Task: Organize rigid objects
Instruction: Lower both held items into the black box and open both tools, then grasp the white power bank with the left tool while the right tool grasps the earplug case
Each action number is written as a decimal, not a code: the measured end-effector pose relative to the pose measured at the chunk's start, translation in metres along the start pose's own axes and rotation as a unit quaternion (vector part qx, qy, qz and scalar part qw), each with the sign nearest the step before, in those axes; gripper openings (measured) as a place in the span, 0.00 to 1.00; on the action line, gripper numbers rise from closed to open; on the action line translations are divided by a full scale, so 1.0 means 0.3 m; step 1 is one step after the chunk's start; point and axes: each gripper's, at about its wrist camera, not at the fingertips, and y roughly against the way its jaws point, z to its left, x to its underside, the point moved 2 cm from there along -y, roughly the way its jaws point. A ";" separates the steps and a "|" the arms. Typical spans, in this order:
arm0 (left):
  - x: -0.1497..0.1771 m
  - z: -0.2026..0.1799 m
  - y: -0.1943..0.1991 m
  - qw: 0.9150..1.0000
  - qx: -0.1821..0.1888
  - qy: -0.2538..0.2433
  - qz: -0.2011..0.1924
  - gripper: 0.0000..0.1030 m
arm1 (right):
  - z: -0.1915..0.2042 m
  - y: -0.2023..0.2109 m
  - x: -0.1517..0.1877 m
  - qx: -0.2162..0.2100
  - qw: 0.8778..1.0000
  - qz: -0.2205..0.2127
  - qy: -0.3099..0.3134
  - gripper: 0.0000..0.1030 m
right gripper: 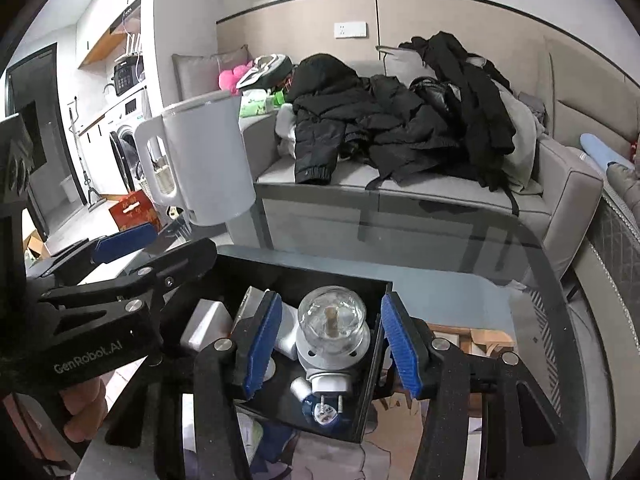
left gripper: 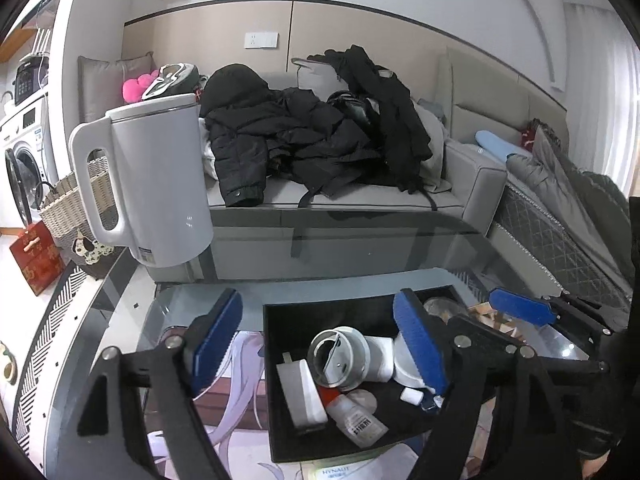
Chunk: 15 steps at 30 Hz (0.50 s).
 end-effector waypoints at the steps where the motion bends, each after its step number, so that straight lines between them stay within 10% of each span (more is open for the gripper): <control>1: -0.004 0.001 0.004 1.000 0.000 0.001 -0.001 0.76 | 0.001 0.011 -0.002 -0.002 1.000 -0.003 0.001 0.52; 15: 0.055 0.007 0.142 0.998 0.034 -0.041 0.021 0.76 | 0.020 0.179 0.056 -0.036 0.999 0.002 0.025 0.52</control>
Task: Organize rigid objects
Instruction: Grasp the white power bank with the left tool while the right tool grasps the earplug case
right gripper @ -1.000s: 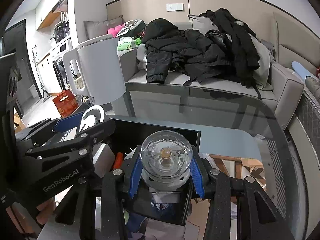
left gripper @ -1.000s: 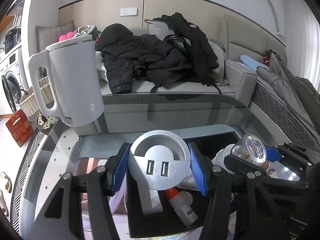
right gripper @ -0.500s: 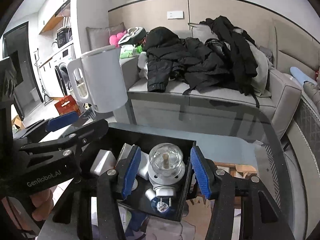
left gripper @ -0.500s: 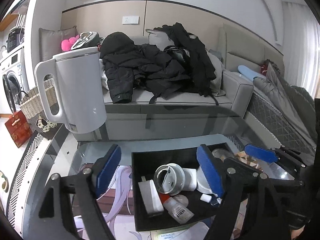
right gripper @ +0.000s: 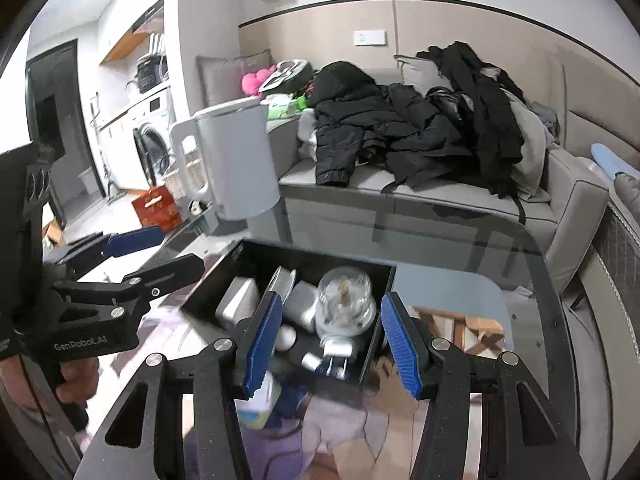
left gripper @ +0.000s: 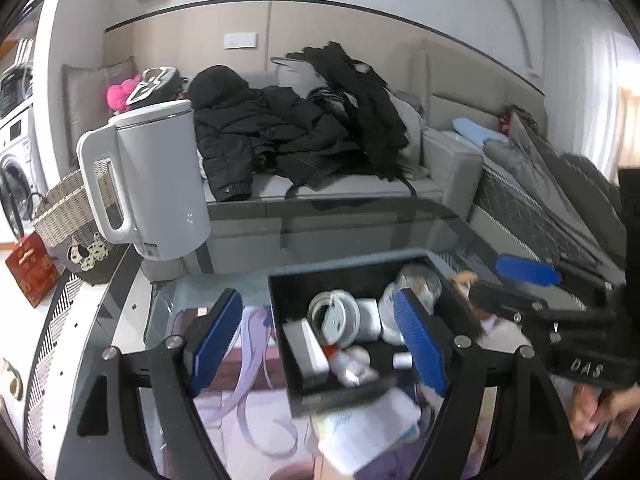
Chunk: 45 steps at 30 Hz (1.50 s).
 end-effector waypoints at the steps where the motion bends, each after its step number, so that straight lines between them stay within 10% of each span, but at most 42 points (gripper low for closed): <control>1: 0.014 -0.005 0.008 1.000 0.004 -0.006 0.006 0.76 | 0.006 0.005 0.011 -0.004 1.000 0.004 0.004 0.52; 26: 0.292 -0.150 -0.093 0.978 0.050 -0.141 0.144 0.57 | 0.096 -0.124 0.213 -0.050 0.990 0.125 0.047 0.52; 45: 0.352 -0.015 0.035 0.976 0.051 -0.087 0.190 0.37 | 0.206 -0.221 0.220 -0.091 0.980 0.156 0.082 0.52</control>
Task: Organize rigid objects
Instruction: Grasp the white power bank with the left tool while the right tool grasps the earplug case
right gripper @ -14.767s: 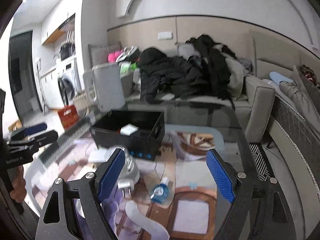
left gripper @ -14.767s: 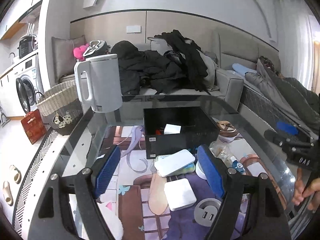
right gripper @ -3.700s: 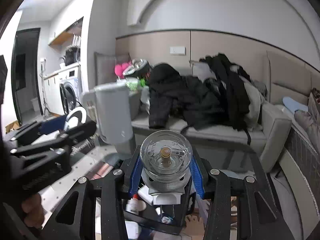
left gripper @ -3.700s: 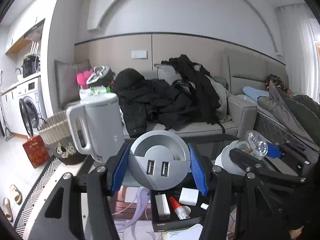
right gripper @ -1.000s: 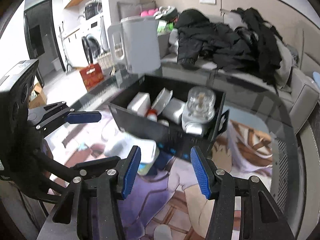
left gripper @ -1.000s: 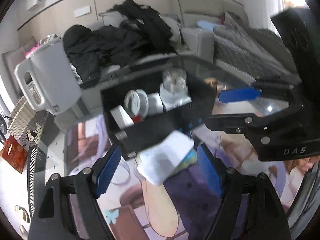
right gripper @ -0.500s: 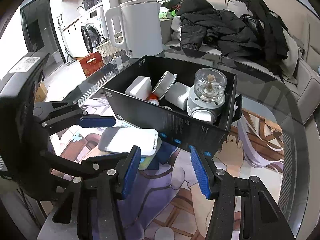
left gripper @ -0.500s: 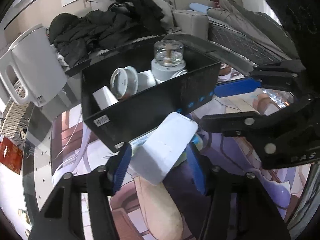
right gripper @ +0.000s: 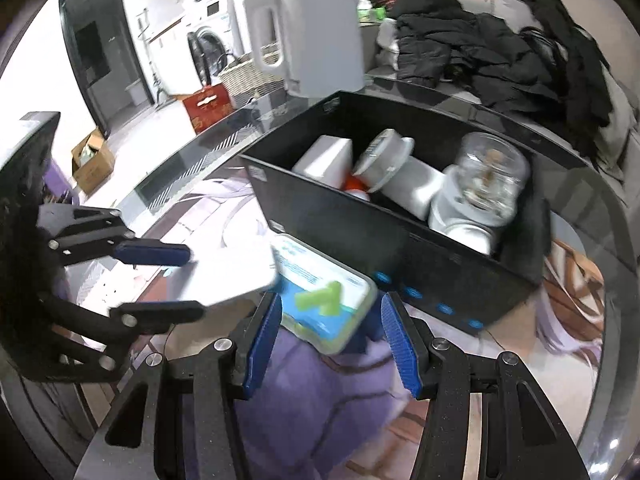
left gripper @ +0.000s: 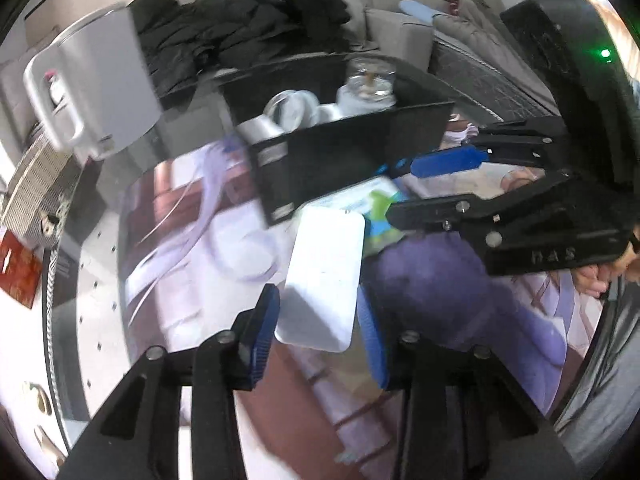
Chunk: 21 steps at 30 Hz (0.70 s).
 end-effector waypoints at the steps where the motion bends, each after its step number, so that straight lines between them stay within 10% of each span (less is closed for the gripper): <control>1: 0.014 0.021 0.010 1.000 -0.005 0.008 0.001 0.37 | 0.010 -0.013 -0.008 -0.003 1.000 0.002 0.005 0.54; 10: 0.087 0.132 0.044 0.999 -0.015 0.044 0.008 0.37 | 0.120 -0.111 -0.062 0.007 0.997 0.015 0.073 0.84; 17: 0.088 0.116 0.018 0.999 -0.023 0.031 0.018 0.39 | 0.134 -0.111 -0.023 -0.014 0.996 0.055 0.062 0.55; 21: 0.067 0.098 0.000 0.999 -0.030 0.026 0.017 0.39 | 0.122 -0.068 0.019 -0.008 0.998 0.058 0.035 0.55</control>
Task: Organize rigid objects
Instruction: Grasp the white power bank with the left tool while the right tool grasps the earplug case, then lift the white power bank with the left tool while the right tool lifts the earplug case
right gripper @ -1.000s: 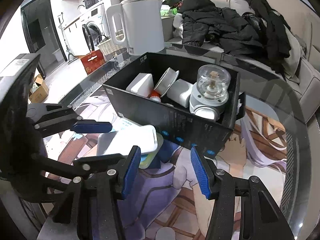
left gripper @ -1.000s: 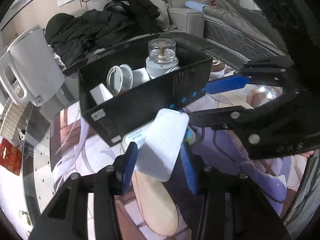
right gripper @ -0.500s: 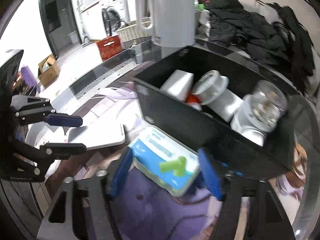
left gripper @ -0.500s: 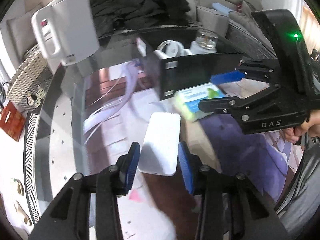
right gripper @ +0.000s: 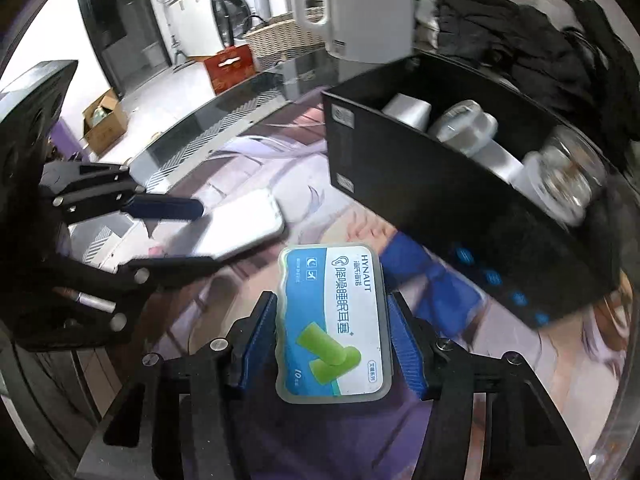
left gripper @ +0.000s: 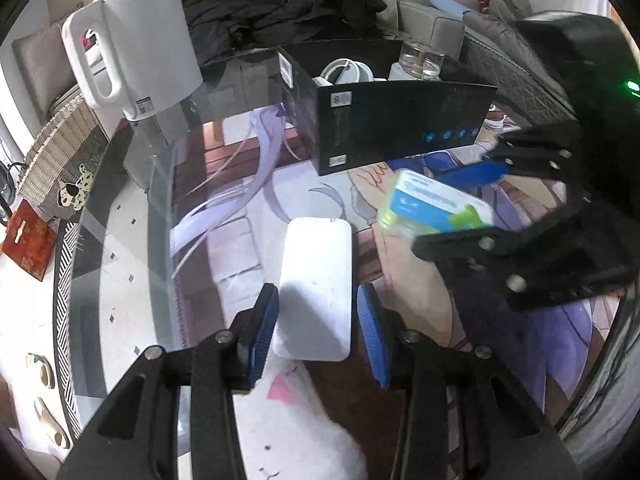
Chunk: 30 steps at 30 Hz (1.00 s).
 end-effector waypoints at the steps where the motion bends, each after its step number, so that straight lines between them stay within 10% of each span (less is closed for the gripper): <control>1: -0.007 -0.007 -0.006 1.000 -0.005 -0.003 -0.001 0.39 | -0.009 0.013 0.017 0.009 1.000 -0.001 -0.001 0.55; 19: -0.060 -0.271 -0.044 0.999 -0.044 -0.006 0.003 0.45 | -0.145 0.135 0.258 0.068 0.996 -0.003 -0.060 0.55; 30: -0.062 -0.292 -0.056 0.998 -0.054 0.019 0.006 0.56 | -0.167 0.136 0.291 0.072 0.993 -0.001 -0.099 0.79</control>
